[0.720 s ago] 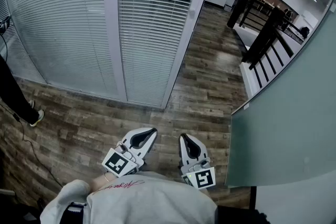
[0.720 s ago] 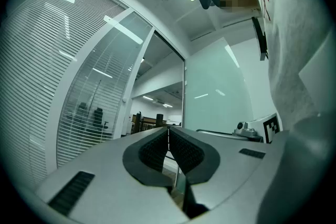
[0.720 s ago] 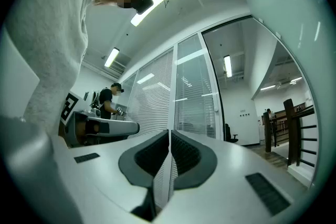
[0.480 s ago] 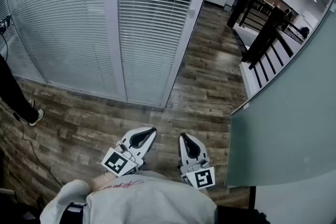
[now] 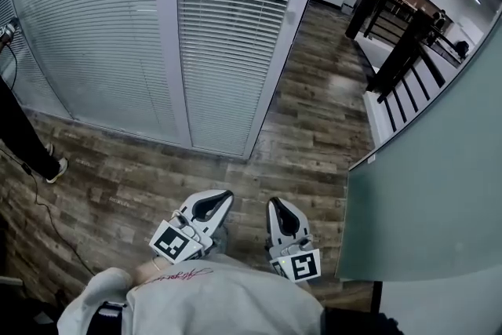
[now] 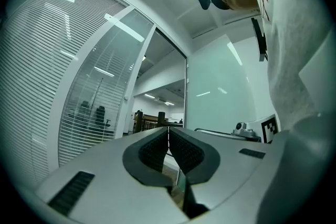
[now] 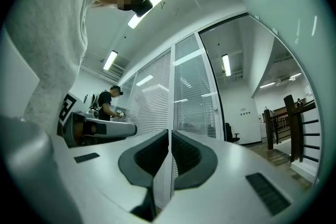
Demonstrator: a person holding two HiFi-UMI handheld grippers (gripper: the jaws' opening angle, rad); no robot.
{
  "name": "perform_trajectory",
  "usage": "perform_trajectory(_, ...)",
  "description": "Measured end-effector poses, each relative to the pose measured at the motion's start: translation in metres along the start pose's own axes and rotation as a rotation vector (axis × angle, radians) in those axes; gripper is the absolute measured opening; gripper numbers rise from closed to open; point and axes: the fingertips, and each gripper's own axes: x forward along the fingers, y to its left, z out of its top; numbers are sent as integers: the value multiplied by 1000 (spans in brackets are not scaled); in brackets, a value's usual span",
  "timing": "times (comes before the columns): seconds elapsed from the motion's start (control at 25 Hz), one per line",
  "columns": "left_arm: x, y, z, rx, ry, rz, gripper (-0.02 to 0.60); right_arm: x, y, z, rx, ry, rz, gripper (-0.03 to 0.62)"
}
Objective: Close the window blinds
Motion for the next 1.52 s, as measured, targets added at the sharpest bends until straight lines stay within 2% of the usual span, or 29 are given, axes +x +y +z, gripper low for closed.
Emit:
perform_trajectory(0.4, 44, 37, -4, -22, -12, -16, 18, 34, -37, -20, -7, 24, -25, 29)
perform_trajectory(0.76, 88, 112, 12, -10, -37, -16, 18, 112, -73, -28, -34, 10, -37, 29)
perform_trajectory(1.08, 124, 188, 14, 7, -19, -29, 18, 200, -98, -44, -54, -19, -30, 29)
perform_trajectory(1.16, 131, 205, 7, 19, -16, -41, 18, 220, -105, -45, -107, -63, -42, 29)
perform_trajectory(1.32, 149, 230, 9, 21, -14, -35, 18, 258, -133, -37, -338, -36, -71, 29)
perform_trajectory(1.48, 163, 246, 12, -3, -37, 14, 18, 285, -166, -26, -449, 9, -68, 29)
perform_trajectory(1.52, 167, 248, 12, -7, -41, 24, 18, 294, -173, -18, -481, -24, -64, 29)
